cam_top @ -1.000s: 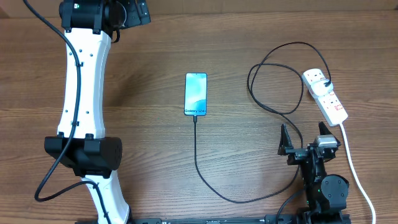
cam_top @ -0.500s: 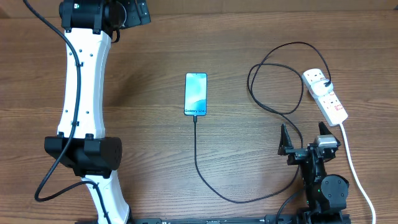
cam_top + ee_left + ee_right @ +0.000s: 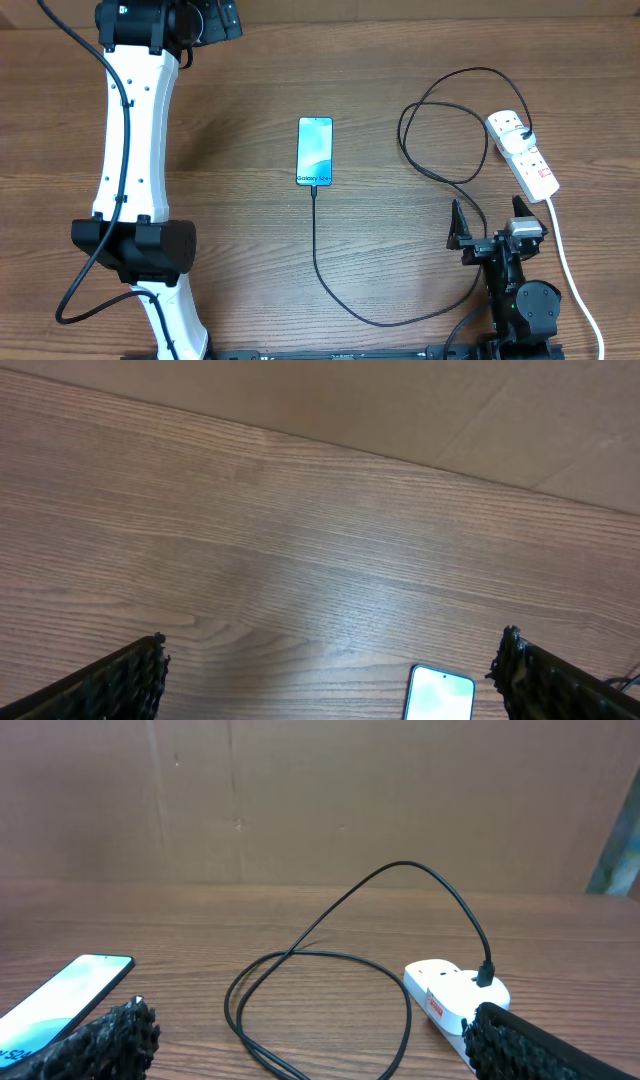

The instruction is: Plug charger to phone and switch on socket

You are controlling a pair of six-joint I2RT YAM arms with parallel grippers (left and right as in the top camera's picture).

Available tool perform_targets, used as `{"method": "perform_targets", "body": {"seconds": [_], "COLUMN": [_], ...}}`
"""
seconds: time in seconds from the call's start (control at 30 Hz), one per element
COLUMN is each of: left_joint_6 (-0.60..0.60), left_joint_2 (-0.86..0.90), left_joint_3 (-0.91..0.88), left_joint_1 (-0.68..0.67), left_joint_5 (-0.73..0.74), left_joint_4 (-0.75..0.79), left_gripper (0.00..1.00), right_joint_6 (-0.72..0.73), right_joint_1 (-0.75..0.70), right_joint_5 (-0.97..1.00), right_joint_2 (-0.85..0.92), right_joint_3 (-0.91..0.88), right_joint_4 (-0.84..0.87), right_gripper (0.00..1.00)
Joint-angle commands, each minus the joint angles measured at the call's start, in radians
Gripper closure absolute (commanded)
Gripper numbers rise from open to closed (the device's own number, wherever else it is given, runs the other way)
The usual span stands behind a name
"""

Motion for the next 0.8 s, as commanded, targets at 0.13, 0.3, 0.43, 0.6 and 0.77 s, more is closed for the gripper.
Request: {"method": "perform_targets", "body": {"seconds": [0.13, 0.3, 0.43, 0.6, 0.77], "left_joint_6": [-0.014, -0.014, -0.013, -0.013, 0.019], "left_joint_2": [0.008, 0.008, 0.009, 0.009, 0.007], "left_joint_3": [-0.004, -0.004, -0.004, -0.004, -0.012], "left_joint_1": [-0.007, -0.004, -0.003, -0.003, -0.023], "left_joint_5": [-0.010, -0.013, -0.013, -0.013, -0.018], "left_joint_4": [-0.066, -0.143, -0.192, -0.199, -0.197], "left_gripper": [0.00, 0.00, 0.00, 0.00, 0.00], "right_joint_6": [-0.005, -0.005, -0.005, -0.005, -0.005], "right_joint_1": [0.003, 0.003, 0.003, 0.003, 0.003], "right_joint_5": [-0.003, -0.003, -0.003, -0.003, -0.003], "right_joint_2": [-0.010, -0.010, -0.010, -0.010, -0.010], "right_joint_3": [-0.011, -0.011, -0.011, -0.011, -0.011], "right_joint_4": [0.007, 0.006, 0.006, 0.006, 0.006], "right_gripper": [0.00, 0.00, 0.00, 0.00, 0.00]}}
